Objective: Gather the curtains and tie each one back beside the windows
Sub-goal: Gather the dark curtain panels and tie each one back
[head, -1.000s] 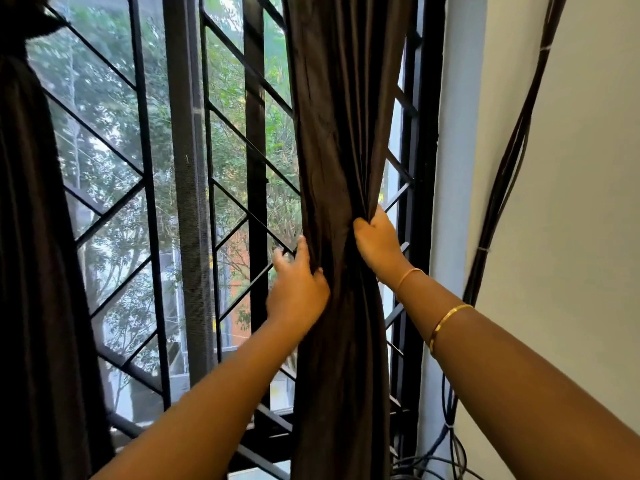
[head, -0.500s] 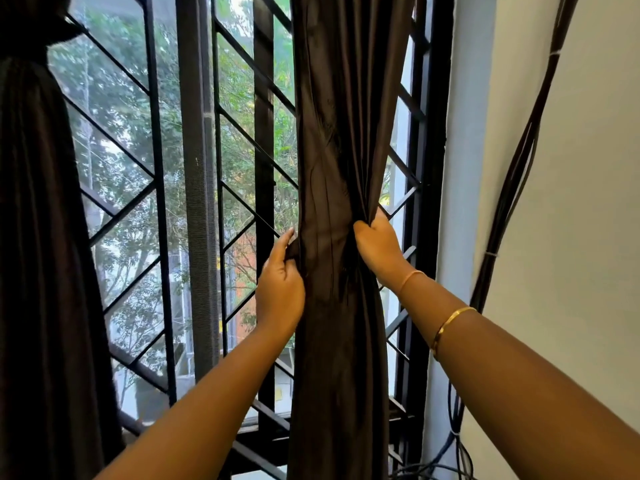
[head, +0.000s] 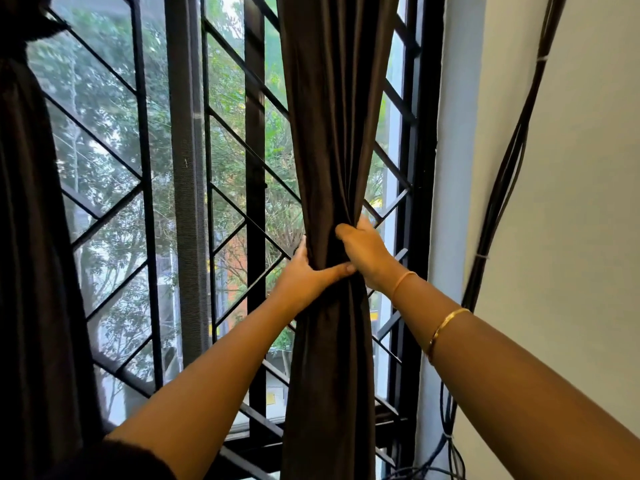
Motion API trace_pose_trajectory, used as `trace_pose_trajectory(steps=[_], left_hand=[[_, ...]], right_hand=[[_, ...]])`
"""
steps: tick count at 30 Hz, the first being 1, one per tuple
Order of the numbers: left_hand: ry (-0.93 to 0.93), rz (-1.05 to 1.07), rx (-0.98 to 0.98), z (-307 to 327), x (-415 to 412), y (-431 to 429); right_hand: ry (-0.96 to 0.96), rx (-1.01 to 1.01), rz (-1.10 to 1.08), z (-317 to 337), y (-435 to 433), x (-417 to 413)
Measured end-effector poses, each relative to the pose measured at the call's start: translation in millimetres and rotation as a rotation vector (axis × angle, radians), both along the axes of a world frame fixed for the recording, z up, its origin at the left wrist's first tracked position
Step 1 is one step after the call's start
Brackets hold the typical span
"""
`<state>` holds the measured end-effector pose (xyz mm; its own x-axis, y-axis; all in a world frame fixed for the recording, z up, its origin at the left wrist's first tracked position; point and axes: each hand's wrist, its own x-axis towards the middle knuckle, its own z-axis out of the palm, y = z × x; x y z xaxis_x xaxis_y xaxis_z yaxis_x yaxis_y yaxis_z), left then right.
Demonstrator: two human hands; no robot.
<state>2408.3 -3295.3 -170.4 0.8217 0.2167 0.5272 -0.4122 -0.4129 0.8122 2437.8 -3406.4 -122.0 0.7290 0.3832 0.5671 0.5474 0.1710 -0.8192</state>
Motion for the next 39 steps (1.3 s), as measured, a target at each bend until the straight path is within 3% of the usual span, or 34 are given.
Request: trace_pose_trajectory(steps=[4,11,17,18,20,22,24,30,34,36,39], left_hand=[[-0.047,-0.100,0.012,0.3,8.5,-3.5],[-0.014,-0.193,-0.180,0.0,9.4,-4.2],[0.160,-0.167,-0.319,0.3,7.6,-0.5],[0.180,-0.173,-0.346,0.9,6.5,1.5],[0.200,-0.207,-0.379,2.0,4.4,5.5],[0.186,-0.239,-0.406,3.7,2.8,6.6],[0.169,-0.275,-0.422,4.2,3.7,5.7],[0.143,-0.158,-0.260,6.0,8.5,14.9],[0.117,0.047,0.003,5.2,13.1,20.2],[0.196,0.229,0.170,4.4,12.8,21.6],[0.332,0.314,0.062,4.7,6.5,22.1]], right_hand=[[0.064,-0.065,0.089,3.2,-5.8,0.3],[0.036,-0.181,0.281,3.0,-24.5,11.2],[0.062,0.247,-0.159,-7.4,-27.9,24.3],[0.065,0.230,-0.187,-11.5,-29.1,28.5],[0.029,0.001,-0.157,-22.5,-31.8,35.5],[0.076,-0.203,0.041,-34.6,-28.5,37.1],[0.107,-0.282,0.145,-42.0,-20.3,33.8],[-0.249,-0.116,-0.241,-37.9,-15.3,36.2],[-0.208,0.138,-0.160,-41.3,-6.3,21.4],[-0.190,0.137,-0.139,-43.3,-0.6,16.3],[-0.125,0.065,-0.118,-43.4,6.7,13.7]])
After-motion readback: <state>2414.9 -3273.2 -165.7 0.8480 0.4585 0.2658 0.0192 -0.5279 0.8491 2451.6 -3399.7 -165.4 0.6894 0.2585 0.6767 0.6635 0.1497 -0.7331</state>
